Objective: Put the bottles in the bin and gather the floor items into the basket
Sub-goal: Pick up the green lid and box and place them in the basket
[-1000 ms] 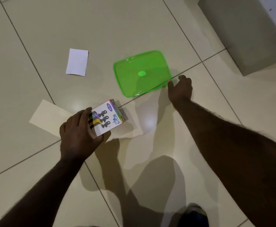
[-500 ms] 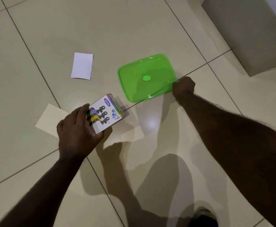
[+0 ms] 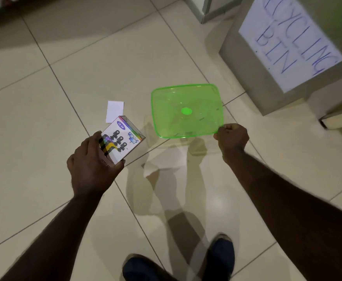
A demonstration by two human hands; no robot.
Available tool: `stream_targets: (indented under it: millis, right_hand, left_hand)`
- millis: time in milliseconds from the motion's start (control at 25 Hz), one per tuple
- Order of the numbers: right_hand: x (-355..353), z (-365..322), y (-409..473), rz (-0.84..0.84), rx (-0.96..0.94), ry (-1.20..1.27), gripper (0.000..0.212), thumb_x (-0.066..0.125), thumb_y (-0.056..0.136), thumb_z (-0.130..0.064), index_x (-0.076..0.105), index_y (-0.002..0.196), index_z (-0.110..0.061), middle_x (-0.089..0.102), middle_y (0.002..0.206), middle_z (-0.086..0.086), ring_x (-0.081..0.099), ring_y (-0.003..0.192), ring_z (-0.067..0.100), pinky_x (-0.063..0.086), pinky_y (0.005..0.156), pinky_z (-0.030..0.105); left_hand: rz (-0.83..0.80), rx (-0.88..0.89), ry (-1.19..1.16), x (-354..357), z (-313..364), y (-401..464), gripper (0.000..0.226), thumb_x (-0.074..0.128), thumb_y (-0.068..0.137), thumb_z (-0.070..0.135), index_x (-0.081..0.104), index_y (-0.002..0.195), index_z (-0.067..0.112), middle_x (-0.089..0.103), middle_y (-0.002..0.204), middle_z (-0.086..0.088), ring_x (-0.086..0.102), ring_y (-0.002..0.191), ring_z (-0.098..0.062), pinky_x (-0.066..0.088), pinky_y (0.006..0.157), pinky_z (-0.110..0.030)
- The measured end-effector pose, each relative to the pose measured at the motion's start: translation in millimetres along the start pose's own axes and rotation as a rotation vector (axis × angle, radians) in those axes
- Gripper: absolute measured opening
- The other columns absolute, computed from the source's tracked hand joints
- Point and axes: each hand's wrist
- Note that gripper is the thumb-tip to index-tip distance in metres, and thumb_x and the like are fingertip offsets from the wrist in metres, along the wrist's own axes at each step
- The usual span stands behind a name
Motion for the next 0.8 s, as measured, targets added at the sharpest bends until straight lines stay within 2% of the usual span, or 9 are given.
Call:
stream_targets:
  millis: [80,160,280,360,480,600,680,800]
  right_hand:
    - [-38.7,-28.4,-17.6,-0.005,-0.023,0.055,0.009,0.061,0.081,-0.004,0.069,0.082,-0.001,0.067,0.060,0.008,0.062,0.041,-0.001,0.051,0.047,0.015]
    - [-75.9,-62.9,-39.8,0.002,-0.021,0.110,0.012,0.059,0.085,-0.006,0.066,0.089,0.002,0.067,0.059,0.005,0.065,0.044,0.002,0.057,0.056,0.025]
    - [-124.5,-111.9,-78.6,0.008,-0.025,0.189,0.005,0.059,0.084,-0.006,0.064,0.084,-0.005,0.065,0.053,-0.002,0.070,0.054,0.018,0.061,0.072,0.044]
    - [-157.4,-145.2,-108.0,0.005,-0.044,0.231,0.004,0.061,0.083,-0.007,0.064,0.081,-0.008,0.064,0.047,-0.006,0.070,0.054,0.019,0.061,0.076,0.050]
    - [-205.9,-190.6,-149.0,-0.003,-0.044,0.315,0.008,0.062,0.086,-0.007,0.063,0.080,-0.011,0.064,0.044,-0.008,0.067,0.048,0.013,0.060,0.077,0.054]
    - [-257.3,-231.0,-190.7,-0.008,-0.071,0.366,0.012,0.061,0.088,-0.006,0.060,0.078,-0.013,0.064,0.045,-0.006,0.067,0.050,0.017,0.059,0.078,0.056]
    - [-289.6,-251.9,-214.5,-0.017,-0.095,0.387,0.016,0.060,0.087,-0.006,0.059,0.075,-0.017,0.065,0.046,-0.004,0.068,0.051,0.018,0.058,0.079,0.056]
    - [-337.4,-282.7,-249.0,-0.030,-0.128,0.412,0.019,0.061,0.089,-0.007,0.058,0.074,-0.018,0.065,0.046,-0.005,0.067,0.047,0.009,0.060,0.077,0.054]
  left_hand:
    - [0.009,0.001,0.012,-40.6,23.3,1.0,0.093,0.084,0.051,0.042,0.044,0.132,0.023,0.060,0.120,0.000,0.057,0.107,-0.029,0.044,0.089,-0.046]
    - [0.022,0.006,0.024,-88.9,47.3,2.1,0.092,0.084,0.050,0.041,0.045,0.131,0.023,0.061,0.116,0.001,0.058,0.104,-0.028,0.045,0.086,-0.043]
    - [0.056,-0.008,0.017,-161.3,75.9,2.3,0.090,0.084,0.050,0.042,0.046,0.130,0.022,0.062,0.115,0.000,0.059,0.102,-0.027,0.045,0.083,-0.041]
    - [0.092,-0.024,0.002,-211.7,94.6,-1.3,0.089,0.083,0.051,0.043,0.046,0.130,0.023,0.062,0.115,0.001,0.059,0.102,-0.027,0.045,0.082,-0.040]
    - [0.132,-0.062,-0.048,-279.2,125.6,-14.1,0.086,0.084,0.054,0.045,0.047,0.128,0.024,0.063,0.113,0.000,0.060,0.100,-0.027,0.045,0.079,-0.040]
    - [0.150,-0.165,-0.101,-342.8,158.2,-36.3,0.078,0.082,0.053,0.050,0.049,0.120,0.027,0.065,0.105,0.001,0.062,0.094,-0.026,0.045,0.074,-0.036]
    - [0.152,-0.222,-0.123,-378.0,174.9,-51.2,0.079,0.081,0.055,0.053,0.050,0.122,0.025,0.065,0.109,0.001,0.061,0.098,-0.025,0.047,0.079,-0.038]
    - [0.191,-0.263,-0.180,-425.6,198.5,-78.4,0.082,0.080,0.057,0.054,0.049,0.127,0.025,0.063,0.115,0.001,0.060,0.104,-0.024,0.046,0.088,-0.042]
Point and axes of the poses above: each hand's wrist, its own y-axis towards the middle knuckle, its own x-axis out of the palm, z = x × y
